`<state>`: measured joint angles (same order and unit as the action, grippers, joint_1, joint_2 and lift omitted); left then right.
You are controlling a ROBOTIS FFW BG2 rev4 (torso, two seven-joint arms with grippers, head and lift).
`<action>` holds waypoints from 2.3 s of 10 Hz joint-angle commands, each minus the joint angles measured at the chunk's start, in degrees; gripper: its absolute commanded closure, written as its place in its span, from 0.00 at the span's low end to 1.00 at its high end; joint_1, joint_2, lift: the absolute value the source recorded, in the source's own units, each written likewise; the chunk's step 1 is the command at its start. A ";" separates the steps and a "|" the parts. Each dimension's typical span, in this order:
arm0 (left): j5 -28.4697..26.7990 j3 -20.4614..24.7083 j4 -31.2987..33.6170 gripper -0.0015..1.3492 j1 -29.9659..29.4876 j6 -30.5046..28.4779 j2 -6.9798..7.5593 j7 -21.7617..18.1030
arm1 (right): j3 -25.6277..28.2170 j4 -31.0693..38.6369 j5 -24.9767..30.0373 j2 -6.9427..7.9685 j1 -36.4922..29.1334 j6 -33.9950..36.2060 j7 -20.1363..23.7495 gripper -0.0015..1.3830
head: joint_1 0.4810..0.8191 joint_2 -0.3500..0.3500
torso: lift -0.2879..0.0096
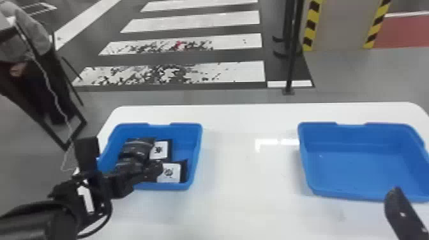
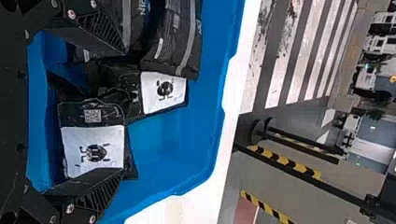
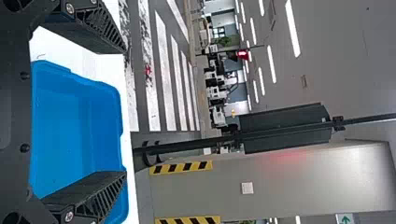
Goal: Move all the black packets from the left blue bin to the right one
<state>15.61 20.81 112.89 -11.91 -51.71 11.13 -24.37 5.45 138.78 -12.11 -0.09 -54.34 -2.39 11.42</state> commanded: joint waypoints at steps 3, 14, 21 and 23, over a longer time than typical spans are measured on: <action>0.62 -0.81 -3.27 0.14 3.05 -3.83 0.74 -2.09 | -0.19 -0.20 -0.11 0.14 0.34 0.00 0.00 0.07 | 0.63 0.72 | 0.50; -2.35 0.56 -0.60 0.89 2.35 -6.50 0.39 -4.63 | -0.65 -0.76 -1.14 0.14 0.48 0.00 0.00 0.07 | 0.63 0.73 | 0.50; 19.01 0.33 17.68 0.89 -6.79 -4.82 -1.72 -5.25 | -7.51 -0.48 -10.05 -2.46 4.70 6.19 3.08 0.07 | 0.63 0.66 | 0.50; 23.24 -3.44 18.25 0.89 -6.65 -4.25 -1.99 -5.34 | -7.62 -0.48 -10.74 -2.37 8.21 12.80 7.39 0.07 | 0.63 0.64 | 0.50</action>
<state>37.40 18.61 131.03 -18.65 -56.17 9.18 -29.70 -2.06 138.30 -22.68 -2.45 -47.38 8.08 18.39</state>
